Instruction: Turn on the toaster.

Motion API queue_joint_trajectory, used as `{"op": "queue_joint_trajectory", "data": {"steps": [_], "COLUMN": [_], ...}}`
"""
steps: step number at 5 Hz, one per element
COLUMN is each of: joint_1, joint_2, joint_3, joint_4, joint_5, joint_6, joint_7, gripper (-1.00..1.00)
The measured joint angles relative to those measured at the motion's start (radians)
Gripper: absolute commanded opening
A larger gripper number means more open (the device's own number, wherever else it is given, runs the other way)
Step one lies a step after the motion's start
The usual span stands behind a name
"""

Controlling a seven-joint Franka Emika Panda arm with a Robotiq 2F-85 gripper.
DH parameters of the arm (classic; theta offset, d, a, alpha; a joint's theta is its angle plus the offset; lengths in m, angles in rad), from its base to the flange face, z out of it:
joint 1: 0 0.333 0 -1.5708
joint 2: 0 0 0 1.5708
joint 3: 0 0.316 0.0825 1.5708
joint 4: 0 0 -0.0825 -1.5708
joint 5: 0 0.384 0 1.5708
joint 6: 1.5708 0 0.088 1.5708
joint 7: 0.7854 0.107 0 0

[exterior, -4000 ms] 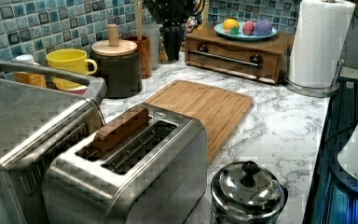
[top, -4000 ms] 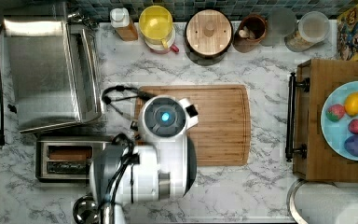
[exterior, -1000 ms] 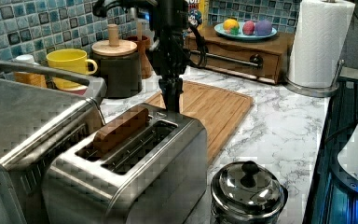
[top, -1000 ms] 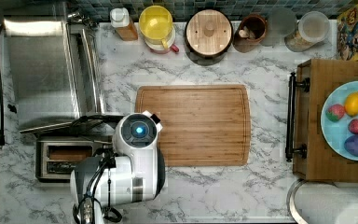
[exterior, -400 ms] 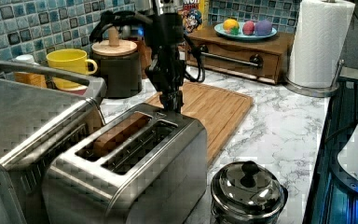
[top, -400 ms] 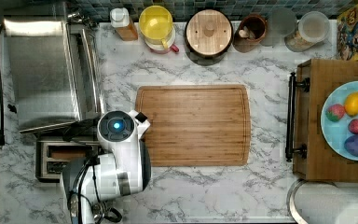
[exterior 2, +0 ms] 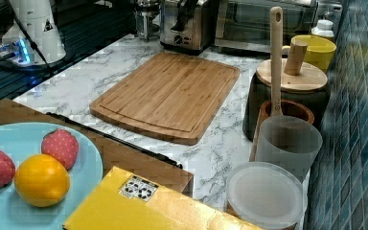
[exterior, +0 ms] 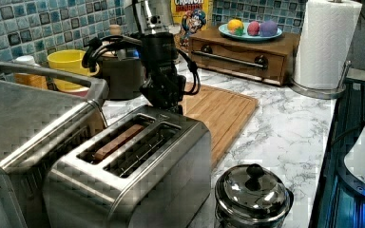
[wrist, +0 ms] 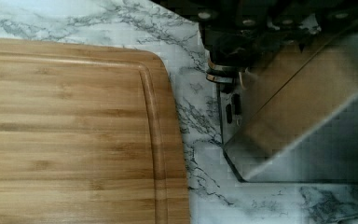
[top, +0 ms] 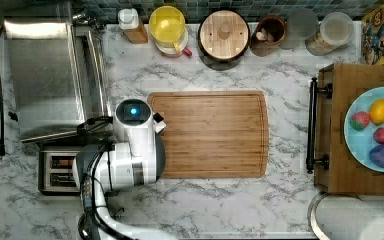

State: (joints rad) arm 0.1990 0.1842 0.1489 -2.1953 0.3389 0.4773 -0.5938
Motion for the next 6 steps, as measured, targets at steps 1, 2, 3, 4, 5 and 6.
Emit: {"op": "queue_joint_trajectory", "data": {"steps": [1, 2, 3, 4, 5, 6], "joint_1": [-0.011, -0.005, -0.005, -0.002, -0.003, -0.002], "joint_2": [0.037, 0.047, 0.044, 0.043, 0.043, 0.042], "joint_3": [-0.003, -0.014, -0.014, -0.016, -0.014, -0.016], "joint_4": [0.045, 0.055, 0.053, 0.053, 0.053, 0.053], "joint_5": [0.006, 0.011, 0.013, 0.009, 0.009, 0.009], "joint_6": [-0.052, -0.064, -0.062, -0.063, -0.061, -0.060], "joint_7": [0.024, 0.027, 0.033, 0.034, 0.034, 0.035], "gripper": [-1.00, -1.00, -1.00, -1.00, -1.00, -1.00]}}
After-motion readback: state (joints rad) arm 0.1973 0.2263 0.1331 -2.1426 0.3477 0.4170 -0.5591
